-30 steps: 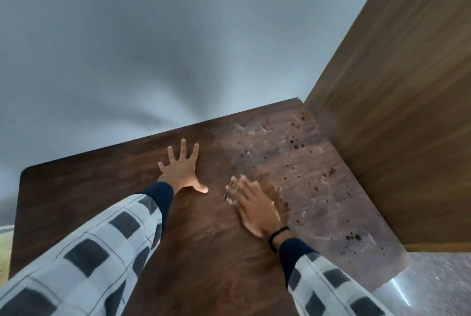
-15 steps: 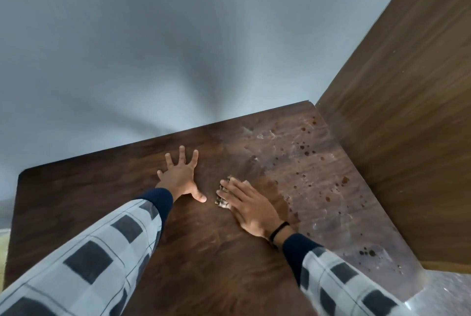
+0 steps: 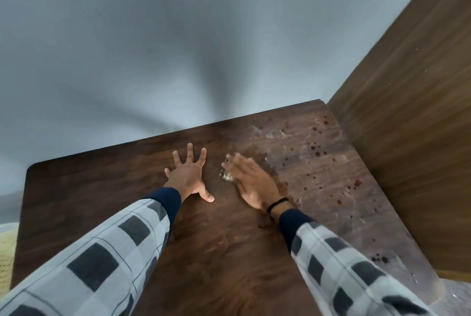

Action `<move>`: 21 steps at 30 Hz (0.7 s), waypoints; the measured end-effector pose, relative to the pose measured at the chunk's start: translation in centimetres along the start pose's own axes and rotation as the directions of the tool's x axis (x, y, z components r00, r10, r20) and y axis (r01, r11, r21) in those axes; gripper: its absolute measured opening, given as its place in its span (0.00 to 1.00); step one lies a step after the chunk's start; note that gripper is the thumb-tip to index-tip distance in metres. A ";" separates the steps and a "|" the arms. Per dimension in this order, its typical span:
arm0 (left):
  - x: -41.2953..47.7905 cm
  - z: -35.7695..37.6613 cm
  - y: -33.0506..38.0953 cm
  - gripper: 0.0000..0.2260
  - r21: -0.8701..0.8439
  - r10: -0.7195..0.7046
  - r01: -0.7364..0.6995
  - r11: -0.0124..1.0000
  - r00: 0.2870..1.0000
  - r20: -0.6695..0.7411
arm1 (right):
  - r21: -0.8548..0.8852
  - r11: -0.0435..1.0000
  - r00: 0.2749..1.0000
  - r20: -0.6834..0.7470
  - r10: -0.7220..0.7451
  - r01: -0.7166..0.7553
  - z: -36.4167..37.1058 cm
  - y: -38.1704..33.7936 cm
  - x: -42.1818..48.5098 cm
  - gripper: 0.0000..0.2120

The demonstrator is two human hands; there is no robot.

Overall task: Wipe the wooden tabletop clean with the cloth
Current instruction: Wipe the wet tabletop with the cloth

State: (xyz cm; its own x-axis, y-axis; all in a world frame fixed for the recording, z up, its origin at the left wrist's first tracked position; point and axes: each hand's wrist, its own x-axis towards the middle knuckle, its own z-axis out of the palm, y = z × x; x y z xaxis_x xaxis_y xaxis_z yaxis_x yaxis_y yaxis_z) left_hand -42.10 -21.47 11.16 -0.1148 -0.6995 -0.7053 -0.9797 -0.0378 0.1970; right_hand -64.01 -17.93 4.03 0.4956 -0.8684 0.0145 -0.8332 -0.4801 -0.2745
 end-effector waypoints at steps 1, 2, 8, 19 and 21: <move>0.0 0.0 -0.1 0.67 -0.004 0.001 -0.001 1.000 1.000 -0.001 | 0.007 0.998 0.998 0.004 0.070 -0.070 -0.6 0.7 1.4 0.25; -0.1 0.1 -0.2 0.67 -0.008 0.005 -0.005 1.000 1.000 -0.008 | 0.037 0.984 0.984 -0.009 0.177 -0.176 -1.2 1.1 2.7 0.24; 0.3 0.4 -0.3 0.69 -0.014 0.011 -0.011 1.000 0.999 -0.050 | 0.060 0.981 0.978 -0.082 0.190 -0.185 0.8 -2.9 2.6 0.24; 0.2 0.3 -0.3 0.69 -0.029 0.004 -0.005 1.000 0.999 -0.040 | 0.115 0.939 0.936 -0.106 0.335 -0.323 -0.6 -1.7 7.6 0.22; 0.2 0.2 -0.2 0.69 -0.026 0.005 -0.006 1.000 0.999 -0.040 | 0.083 0.991 0.993 -0.052 0.110 -0.106 -0.2 -1.8 6.3 0.23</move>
State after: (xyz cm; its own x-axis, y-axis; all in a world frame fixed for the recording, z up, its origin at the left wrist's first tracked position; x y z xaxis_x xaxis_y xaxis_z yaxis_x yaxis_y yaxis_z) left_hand -42.00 -21.49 10.84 -0.1128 -0.7280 -0.6762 -0.9744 -0.0521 0.2187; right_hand -59.48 -22.56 4.80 0.3874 -0.9213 0.0343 -0.8575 -0.3738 -0.3535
